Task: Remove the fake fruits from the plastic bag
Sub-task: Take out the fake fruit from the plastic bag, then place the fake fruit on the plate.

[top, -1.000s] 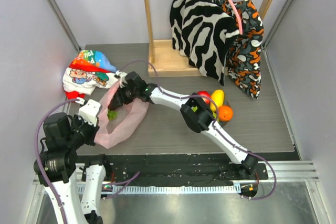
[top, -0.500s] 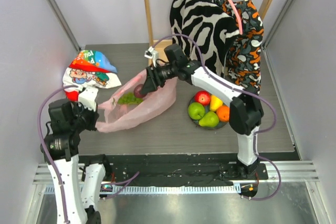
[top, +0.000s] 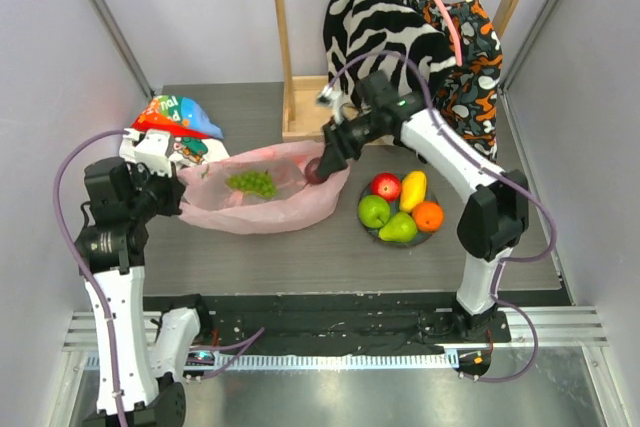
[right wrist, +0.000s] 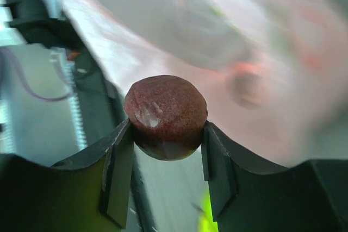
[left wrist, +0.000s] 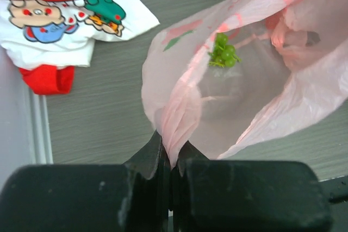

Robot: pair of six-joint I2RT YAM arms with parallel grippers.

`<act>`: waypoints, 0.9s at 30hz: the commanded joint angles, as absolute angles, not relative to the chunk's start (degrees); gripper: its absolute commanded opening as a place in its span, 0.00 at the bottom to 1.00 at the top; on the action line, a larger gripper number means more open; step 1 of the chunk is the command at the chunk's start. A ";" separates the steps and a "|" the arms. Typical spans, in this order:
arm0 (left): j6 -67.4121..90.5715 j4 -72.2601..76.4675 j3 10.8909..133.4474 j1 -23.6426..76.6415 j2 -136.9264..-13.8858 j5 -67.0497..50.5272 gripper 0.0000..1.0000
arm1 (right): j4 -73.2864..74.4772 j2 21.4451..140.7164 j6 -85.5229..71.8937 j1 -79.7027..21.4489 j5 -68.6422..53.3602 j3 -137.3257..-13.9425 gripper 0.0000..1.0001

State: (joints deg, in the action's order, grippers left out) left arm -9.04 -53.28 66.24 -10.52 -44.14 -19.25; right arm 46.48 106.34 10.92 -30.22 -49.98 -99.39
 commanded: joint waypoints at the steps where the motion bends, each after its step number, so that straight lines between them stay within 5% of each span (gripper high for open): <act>1: -9.23 -52.03 67.94 -10.46 -40.87 -16.61 0.00 | 70.64 103.10 35.79 -19.00 -43.08 -107.14 0.32; 8: -8.09 -52.56 65.57 -10.55 -39.11 -16.87 0.00 | 84.64 99.67 56.24 -11.96 -29.80 -98.98 0.32; 20: -8.79 -55.02 66.89 -10.46 -38.67 -17.05 0.00 | 79.11 100.72 54.58 -10.99 -26.46 -90.00 0.35; 23: -8.18 -54.93 66.53 -10.46 -38.32 -17.40 0.00 | 77.70 100.81 53.79 -10.99 -25.32 -88.95 0.53; 24: -8.00 -55.02 66.36 -10.55 -38.23 -17.49 0.00 | 77.61 101.07 53.62 -10.90 -24.96 -89.21 0.90; 25: -7.82 -55.02 66.44 -10.55 -38.23 -17.75 0.00 | 77.35 101.34 52.48 -10.99 -24.79 -89.73 0.99; 27: -7.91 -55.11 66.53 -10.63 -38.06 -18.02 0.00 | 78.22 101.43 51.68 -10.90 -25.57 -92.70 1.00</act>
